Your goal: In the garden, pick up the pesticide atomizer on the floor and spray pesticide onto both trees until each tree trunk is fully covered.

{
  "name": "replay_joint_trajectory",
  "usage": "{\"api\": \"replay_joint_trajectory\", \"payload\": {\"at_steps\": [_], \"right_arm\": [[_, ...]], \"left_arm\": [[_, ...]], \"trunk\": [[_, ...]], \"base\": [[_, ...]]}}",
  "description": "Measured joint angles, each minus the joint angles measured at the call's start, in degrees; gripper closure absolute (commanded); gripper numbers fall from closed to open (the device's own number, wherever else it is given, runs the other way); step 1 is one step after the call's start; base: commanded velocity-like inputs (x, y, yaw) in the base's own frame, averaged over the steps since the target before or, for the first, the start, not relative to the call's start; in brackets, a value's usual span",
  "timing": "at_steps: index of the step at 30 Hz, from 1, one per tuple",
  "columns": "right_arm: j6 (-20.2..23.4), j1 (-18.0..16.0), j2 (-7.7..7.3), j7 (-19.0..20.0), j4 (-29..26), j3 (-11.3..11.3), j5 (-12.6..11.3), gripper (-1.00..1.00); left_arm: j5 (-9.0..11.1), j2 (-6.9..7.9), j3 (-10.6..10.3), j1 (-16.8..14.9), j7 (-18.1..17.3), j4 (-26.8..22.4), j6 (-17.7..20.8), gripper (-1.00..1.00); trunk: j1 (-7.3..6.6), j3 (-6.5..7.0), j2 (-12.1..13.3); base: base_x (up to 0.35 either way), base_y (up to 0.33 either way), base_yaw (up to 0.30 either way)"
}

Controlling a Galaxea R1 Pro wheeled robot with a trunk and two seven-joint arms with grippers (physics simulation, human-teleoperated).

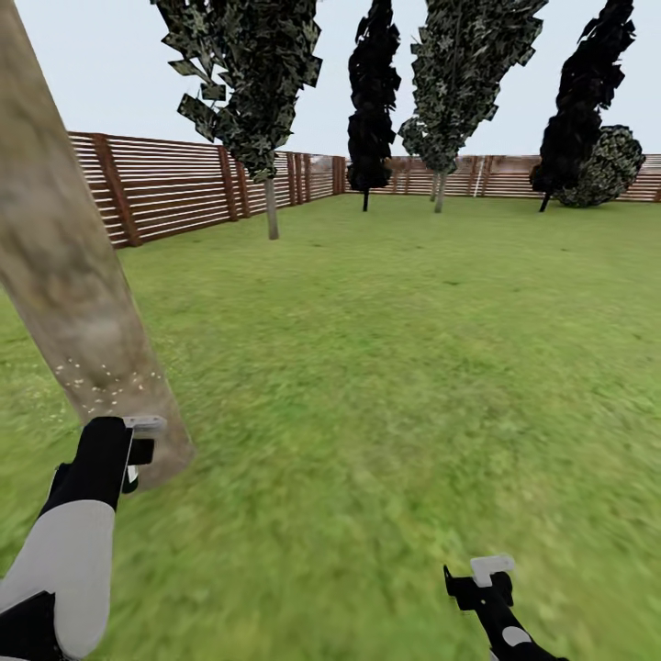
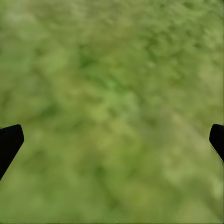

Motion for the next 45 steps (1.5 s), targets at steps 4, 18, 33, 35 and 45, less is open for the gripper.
{"api": "replay_joint_trajectory", "payload": {"at_steps": [4,18,33,35,45], "right_arm": [[0.0,0.0,0.00,0.0,0.0,0.0,0.0,-1.00],[0.0,0.0,-0.01,0.0,0.0,0.0,0.0,-1.00],[0.0,0.0,-0.01,0.0,0.0,0.0,0.0,-1.00],[0.0,0.0,-0.01,0.0,0.0,0.0,0.0,-1.00],[0.0,0.0,0.00,0.0,0.0,0.0,0.0,-1.00]], "left_arm": [[0.0,0.10,1.0,0.0,0.0,0.0,0.0,1.00],[0.1,-0.15,1.4,0.7,0.0,0.2,-0.2,1.00],[0.2,-0.53,3.5,3.3,0.0,0.3,-3.6,1.00],[0.1,-0.48,3.6,3.3,0.0,0.3,-3.7,1.00],[0.0,0.07,3.6,3.3,0.1,0.3,-3.7,1.00]], "trunk": [[0.01,0.00,0.0],[-0.02,0.00,0.0],[-0.02,0.00,0.0],[-0.02,0.00,0.0],[-0.02,0.00,0.0]], "base": [[0.003,-0.272,0.277],[0.161,-0.227,0.089],[0.175,-0.118,0.127],[0.240,-0.164,0.002],[0.240,-0.164,0.239]]}}
